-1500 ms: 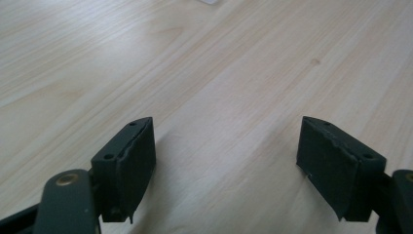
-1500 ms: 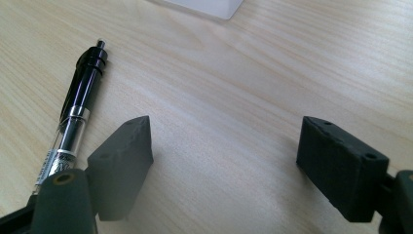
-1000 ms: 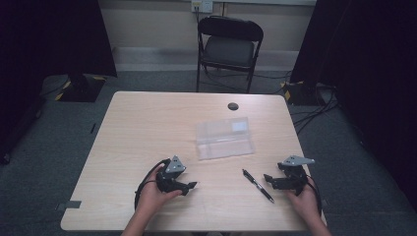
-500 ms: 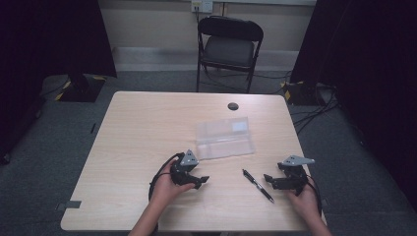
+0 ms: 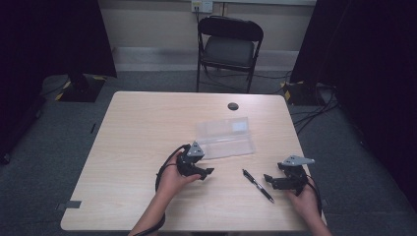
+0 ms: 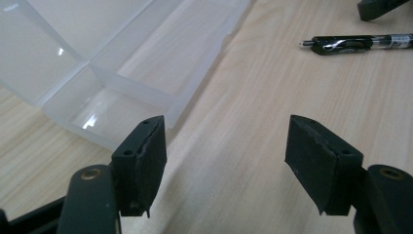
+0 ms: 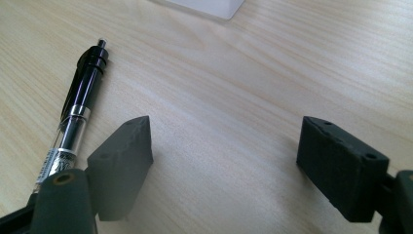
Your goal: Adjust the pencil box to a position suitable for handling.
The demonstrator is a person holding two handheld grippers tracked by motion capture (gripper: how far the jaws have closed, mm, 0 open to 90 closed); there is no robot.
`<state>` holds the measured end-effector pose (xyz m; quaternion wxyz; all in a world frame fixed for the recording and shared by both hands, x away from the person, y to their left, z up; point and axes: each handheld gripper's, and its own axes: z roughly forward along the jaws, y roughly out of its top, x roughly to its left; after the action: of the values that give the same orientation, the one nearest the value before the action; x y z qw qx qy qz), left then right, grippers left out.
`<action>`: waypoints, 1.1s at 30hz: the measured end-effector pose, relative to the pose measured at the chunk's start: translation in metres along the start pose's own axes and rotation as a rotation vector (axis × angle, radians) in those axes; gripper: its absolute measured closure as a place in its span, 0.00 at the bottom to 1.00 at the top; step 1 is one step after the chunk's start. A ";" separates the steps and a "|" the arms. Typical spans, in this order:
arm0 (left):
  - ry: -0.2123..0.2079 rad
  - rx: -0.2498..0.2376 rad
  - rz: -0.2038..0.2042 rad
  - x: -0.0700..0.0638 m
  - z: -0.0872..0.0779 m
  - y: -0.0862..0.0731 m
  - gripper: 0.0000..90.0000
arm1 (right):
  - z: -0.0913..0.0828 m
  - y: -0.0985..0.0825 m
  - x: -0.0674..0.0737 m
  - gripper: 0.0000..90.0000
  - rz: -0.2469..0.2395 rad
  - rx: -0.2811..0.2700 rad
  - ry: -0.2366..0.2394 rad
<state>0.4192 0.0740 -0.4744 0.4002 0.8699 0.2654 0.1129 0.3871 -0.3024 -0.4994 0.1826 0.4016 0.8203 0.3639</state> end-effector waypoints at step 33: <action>-0.012 0.002 0.001 0.011 0.022 0.004 0.55 | 0.000 0.000 0.000 0.22 -0.002 0.000 0.003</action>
<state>0.4388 0.0636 -0.4859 0.4006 0.8711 0.2628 0.1075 0.3873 -0.3027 -0.4994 0.1817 0.4004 0.8209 0.3645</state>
